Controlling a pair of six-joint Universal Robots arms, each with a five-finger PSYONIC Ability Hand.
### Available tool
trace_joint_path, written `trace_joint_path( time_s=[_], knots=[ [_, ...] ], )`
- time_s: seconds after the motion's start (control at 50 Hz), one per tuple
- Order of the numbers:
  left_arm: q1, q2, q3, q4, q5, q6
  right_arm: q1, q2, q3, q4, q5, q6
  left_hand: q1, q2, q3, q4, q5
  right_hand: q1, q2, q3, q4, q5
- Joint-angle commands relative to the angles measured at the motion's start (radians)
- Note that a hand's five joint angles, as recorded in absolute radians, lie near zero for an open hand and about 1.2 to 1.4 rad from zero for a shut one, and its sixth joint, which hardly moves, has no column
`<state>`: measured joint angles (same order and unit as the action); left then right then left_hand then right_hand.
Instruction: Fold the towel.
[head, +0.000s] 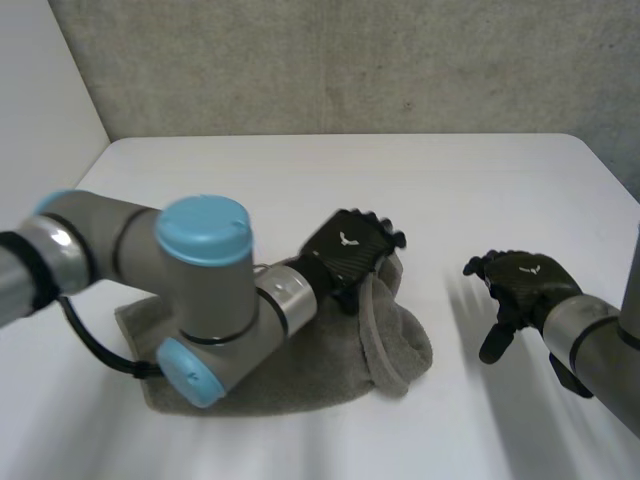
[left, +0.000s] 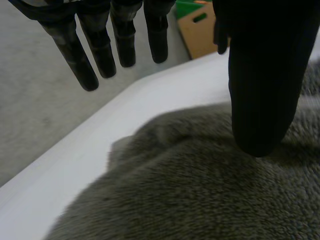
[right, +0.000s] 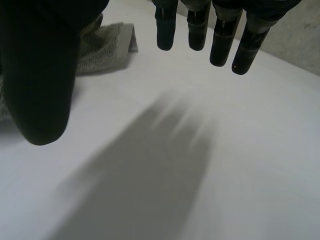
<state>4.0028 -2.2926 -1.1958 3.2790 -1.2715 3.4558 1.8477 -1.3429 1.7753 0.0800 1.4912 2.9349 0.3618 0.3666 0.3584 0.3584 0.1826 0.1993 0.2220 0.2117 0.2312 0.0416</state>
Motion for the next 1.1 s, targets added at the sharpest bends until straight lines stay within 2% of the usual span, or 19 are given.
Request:
trace_joint_path(
  time_s=[0.02,0.08,0.12,0.16,0.28,0.42,0.56,0.64,0.66,0.68,0.7,0.74,0.76,0.8,0.86,0.9,0.92,1.0,1.1],
  knots=[
    [-0.019,-0.108,0.065,-0.007,0.0,0.17,-0.03,-0.007,0.087,-0.08,-0.071,0.03,0.397,0.392,0.4,0.4,0.402,-0.025,-0.048,-0.037,-0.057,-0.042],
    [-0.019,-0.108,0.065,-0.005,-0.006,0.2,-0.03,-0.002,0.095,-0.086,-0.101,0.038,0.533,0.528,0.536,0.536,0.538,-0.025,-0.048,-0.037,-0.057,-0.042],
    [-0.021,-0.097,0.065,0.004,-0.028,0.238,-0.03,0.005,0.093,-0.088,-0.112,0.038,0.948,0.943,0.951,0.951,0.953,-0.025,-0.048,-0.037,-0.057,-0.042],
    [-0.022,-0.085,0.065,0.004,-0.06,0.24,-0.024,0.025,0.086,-0.091,-0.129,0.04,1.034,1.029,1.037,1.037,1.038,-0.025,-0.048,-0.037,-0.057,-0.042],
    [-0.022,-0.001,0.044,0.004,-0.189,0.236,-0.019,0.08,0.059,-0.14,-0.155,0.041,1.034,1.03,1.038,1.038,1.039,-0.025,-0.048,-0.037,-0.057,-0.042],
    [-0.021,0.088,-0.039,-0.001,-0.2,0.24,0.068,0.172,-0.026,-0.267,-0.219,0.131,1.034,1.03,1.038,1.038,1.039,-0.025,-0.048,-0.037,-0.057,-0.042],
    [-0.007,0.153,-0.102,0.004,-0.221,0.244,0.143,0.315,-0.145,-0.279,-0.278,0.251,1.034,1.03,1.038,1.038,1.039,-0.025,-0.048,-0.037,-0.057,-0.042],
    [-0.001,0.179,-0.113,0.004,-0.247,0.246,0.2,0.421,-0.247,-0.27,-0.253,0.28,1.034,1.03,1.038,1.038,1.039,-0.025,-0.048,-0.037,-0.057,-0.042],
    [0.005,0.192,-0.114,0.004,-0.264,0.249,0.217,0.451,-0.288,-0.267,-0.223,0.279,1.034,1.03,1.038,1.038,1.039,0.485,0.462,0.473,0.453,0.468],
    [0.018,0.202,-0.113,0.005,-0.276,0.25,0.226,0.468,-0.331,-0.275,-0.171,0.28,1.034,1.03,1.038,1.038,1.039,1.19,1.167,1.177,1.158,1.173],
    [0.018,0.202,-0.113,0.005,-0.276,0.25,0.226,0.468,-0.332,-0.275,-0.17,0.28,1.034,1.03,1.038,1.038,1.039,1.197,1.174,1.184,1.165,1.18],
    [0.039,0.214,-0.088,0.019,-0.29,0.252,0.232,0.472,-0.461,-0.284,-0.013,0.233,1.034,1.03,1.038,1.038,1.039,1.197,1.174,1.185,1.165,1.18],
    [0.039,0.214,-0.088,0.019,-0.29,0.252,0.232,0.472,-0.462,-0.284,-0.012,0.233,1.034,1.03,1.038,1.038,1.039,1.197,1.174,1.185,1.165,1.18],
    [0.052,0.217,-0.056,0.045,-0.292,0.253,0.237,0.444,-0.61,-0.324,0.11,0.077,1.034,1.03,1.038,1.038,1.039,1.197,1.174,1.185,1.165,1.18],
    [0.088,0.217,0.047,0.125,-0.305,0.25,0.237,0.412,-0.669,-0.371,0.133,-0.017,1.034,1.03,1.038,1.038,1.039,1.197,1.174,1.185,1.165,1.18],
    [0.137,0.223,0.152,0.201,-0.337,0.249,0.24,0.328,-0.72,-0.544,0.138,-0.153,1.034,1.03,1.038,1.038,1.039,1.197,1.174,1.185,1.165,1.18],
    [0.137,0.223,0.153,0.202,-0.338,0.249,0.24,0.327,-0.72,-0.545,0.138,-0.154,1.034,1.03,1.038,1.038,1.039,1.197,1.174,1.185,1.165,1.18],
    [0.163,0.248,0.249,0.296,-0.4,0.243,0.242,0.242,-0.694,-0.825,0.139,-0.22,1.034,1.03,1.038,1.038,1.039,1.197,1.174,1.185,1.165,1.18],
    [0.159,0.301,0.188,0.309,-0.421,0.24,0.263,0.199,-0.645,-0.804,0.115,-0.223,1.034,1.03,1.038,1.038,1.039,1.197,1.174,1.185,1.165,1.18]
  ],
)
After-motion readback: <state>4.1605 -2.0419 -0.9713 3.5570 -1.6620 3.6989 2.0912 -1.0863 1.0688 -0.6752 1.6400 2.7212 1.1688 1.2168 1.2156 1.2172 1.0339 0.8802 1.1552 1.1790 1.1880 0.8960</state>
